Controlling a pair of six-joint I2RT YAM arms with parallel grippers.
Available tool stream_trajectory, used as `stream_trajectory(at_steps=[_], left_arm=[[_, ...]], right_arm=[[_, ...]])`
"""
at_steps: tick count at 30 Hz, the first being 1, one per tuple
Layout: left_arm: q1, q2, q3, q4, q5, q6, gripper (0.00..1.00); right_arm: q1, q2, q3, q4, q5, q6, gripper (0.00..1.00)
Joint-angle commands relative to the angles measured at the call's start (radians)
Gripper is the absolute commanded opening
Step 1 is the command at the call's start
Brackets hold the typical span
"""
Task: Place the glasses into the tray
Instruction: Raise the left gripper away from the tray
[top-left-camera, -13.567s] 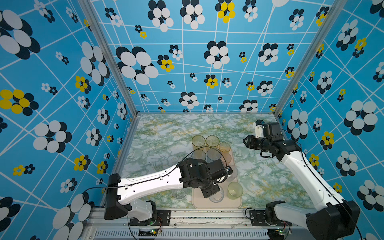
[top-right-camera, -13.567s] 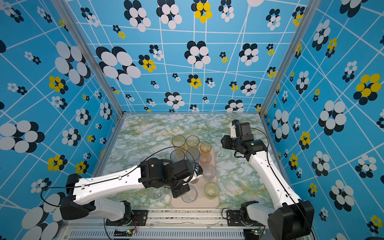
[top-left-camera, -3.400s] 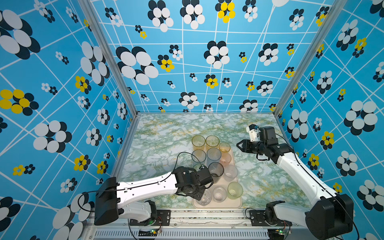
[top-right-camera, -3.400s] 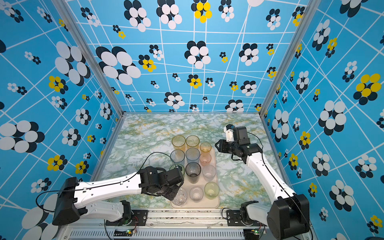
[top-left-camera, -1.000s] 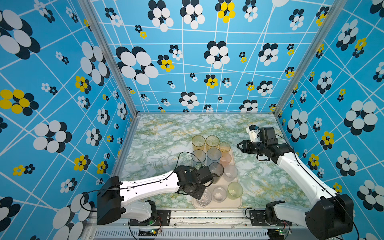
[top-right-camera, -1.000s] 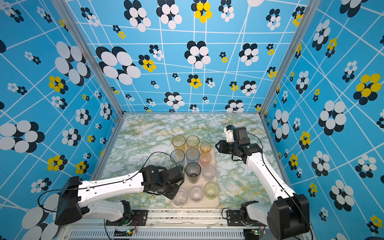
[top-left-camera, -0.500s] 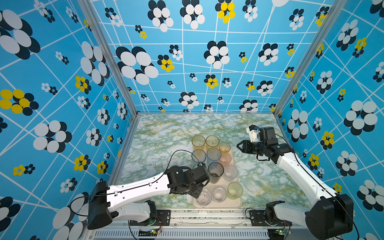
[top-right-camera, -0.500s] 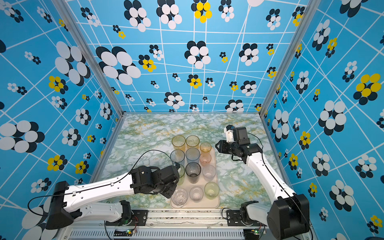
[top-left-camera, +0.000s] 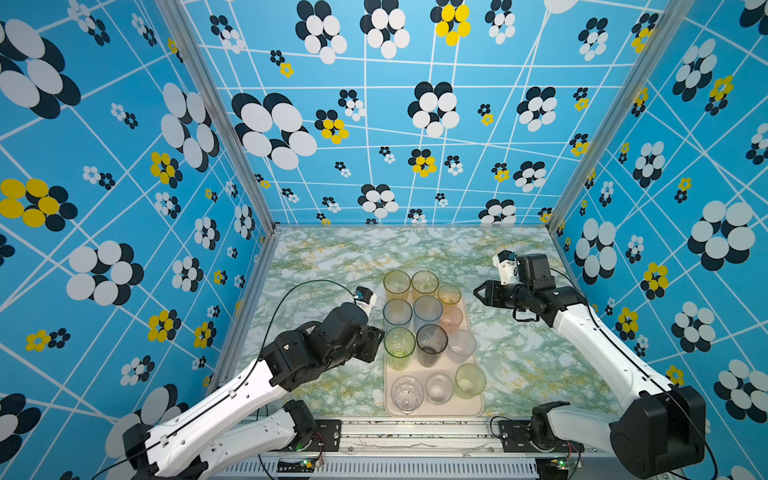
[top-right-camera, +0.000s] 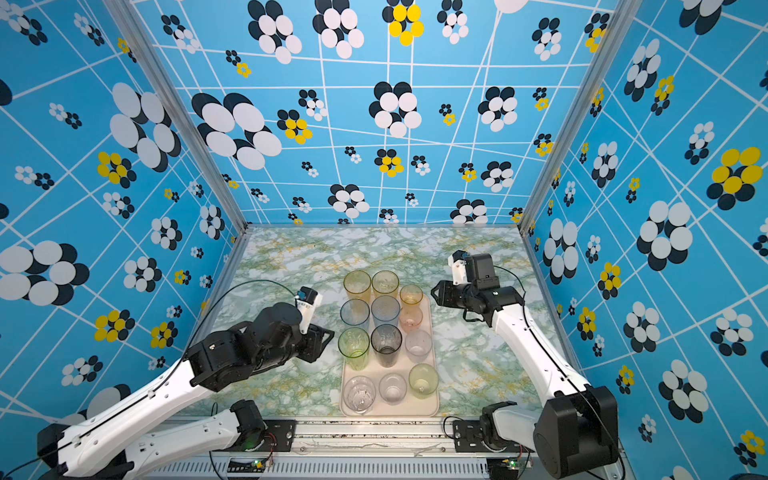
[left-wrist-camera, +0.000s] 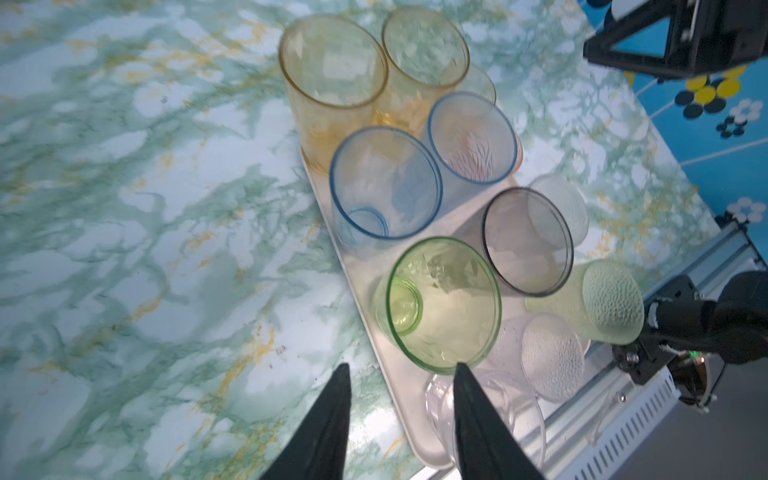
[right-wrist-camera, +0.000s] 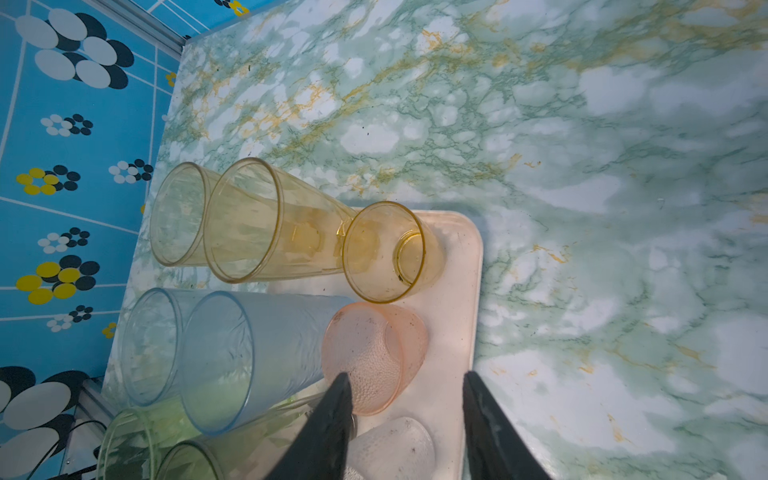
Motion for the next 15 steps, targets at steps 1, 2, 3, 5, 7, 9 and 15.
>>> stream_trajectory(at_steps=[1, 2, 3, 5, 7, 9, 15], left_arm=[[0.092, -0.041, -0.025, 0.117, 0.005, 0.131, 0.53], [0.125, -0.049, -0.029, 0.145, -0.001, 0.157, 0.57], [0.157, -0.055, -0.035, 0.175, -0.002, 0.18, 0.73], [0.215, -0.055, -0.036, 0.222, -0.011, 0.218, 0.99], [0.264, -0.049, -0.029, 0.262, -0.039, 0.247, 0.99], [0.307, -0.048, -0.027, 0.314, -0.086, 0.281, 0.99], [0.378, -0.072, -0.114, 0.552, -0.433, 0.387, 0.99]], right_arm=[[-0.003, 0.012, 0.018, -0.042, 0.029, -0.014, 0.47], [-0.003, 0.011, 0.019, -0.044, 0.035, -0.014, 0.47], [-0.003, 0.011, 0.018, -0.045, 0.042, -0.016, 0.47], [-0.004, 0.01, 0.02, -0.045, 0.051, -0.017, 0.48], [-0.004, 0.011, 0.019, -0.048, 0.061, -0.017, 0.48], [-0.002, 0.008, 0.022, -0.057, 0.076, -0.019, 0.48], [-0.003, -0.06, 0.001, -0.05, 0.162, -0.022, 0.48]])
